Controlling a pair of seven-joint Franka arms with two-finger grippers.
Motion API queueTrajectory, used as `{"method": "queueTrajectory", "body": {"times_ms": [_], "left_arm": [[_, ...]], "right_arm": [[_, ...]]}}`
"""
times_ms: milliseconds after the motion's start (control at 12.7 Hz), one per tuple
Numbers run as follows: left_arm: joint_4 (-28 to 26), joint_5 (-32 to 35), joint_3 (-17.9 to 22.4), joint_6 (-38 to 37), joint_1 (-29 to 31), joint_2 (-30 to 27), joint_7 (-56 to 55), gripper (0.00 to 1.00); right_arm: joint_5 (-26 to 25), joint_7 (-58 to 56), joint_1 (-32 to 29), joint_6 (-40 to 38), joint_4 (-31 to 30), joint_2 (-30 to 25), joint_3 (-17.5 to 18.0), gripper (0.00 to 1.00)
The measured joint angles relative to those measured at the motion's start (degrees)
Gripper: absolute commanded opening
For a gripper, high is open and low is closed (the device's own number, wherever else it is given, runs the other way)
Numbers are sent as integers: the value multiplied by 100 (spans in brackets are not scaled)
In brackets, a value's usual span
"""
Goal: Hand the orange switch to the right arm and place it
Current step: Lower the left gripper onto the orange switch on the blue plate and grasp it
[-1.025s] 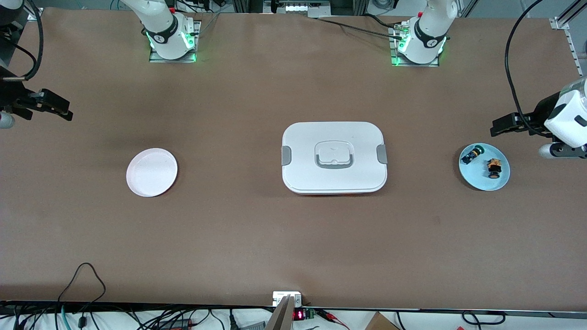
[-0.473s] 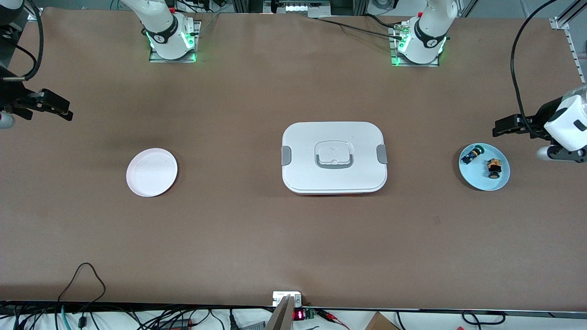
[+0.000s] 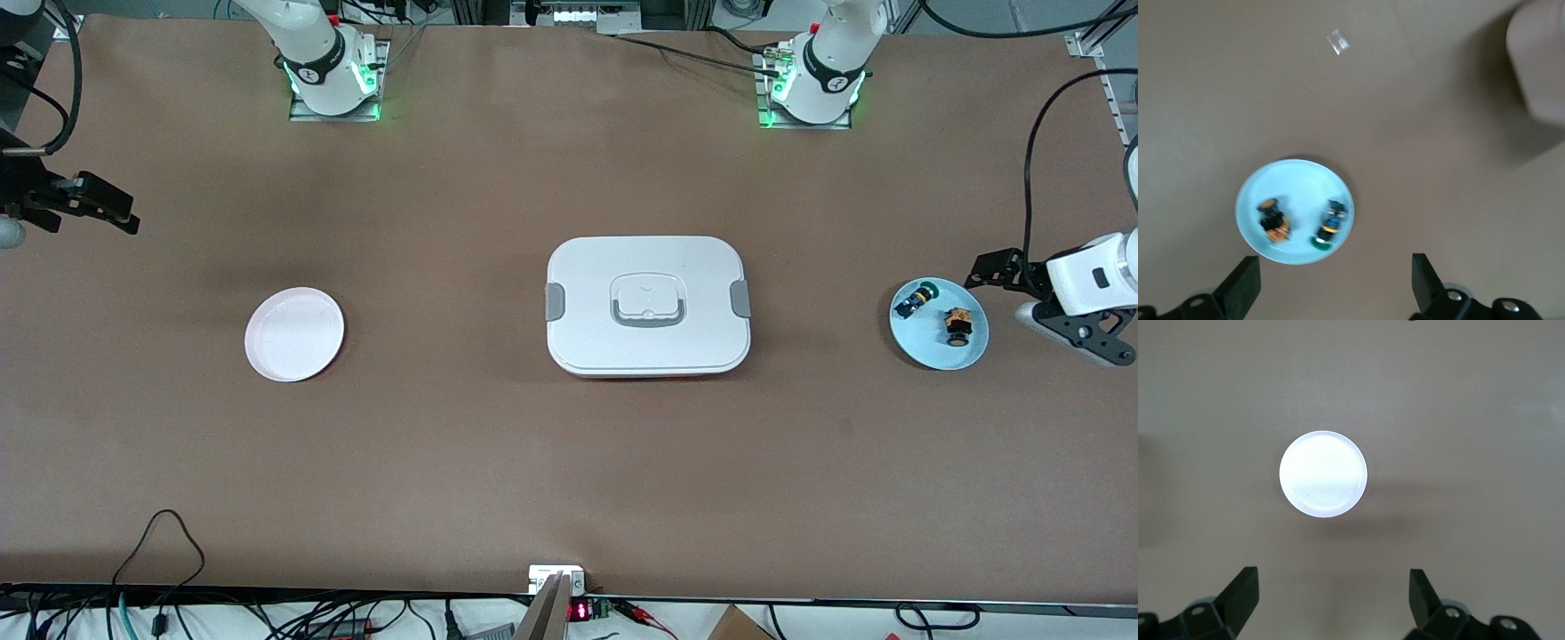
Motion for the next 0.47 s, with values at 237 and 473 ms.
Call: {"method": "queueTrajectory", "body": {"times_ms": [237, 473], "left_arm": [[-300, 475, 9, 565, 241, 271, 1344, 100], [-533, 658, 14, 1299, 569, 772, 2710, 100]], "right_arm": [[0, 0, 0, 0, 4, 0, 0, 100], [0, 0, 1, -2, 5, 0, 0, 100]]}}
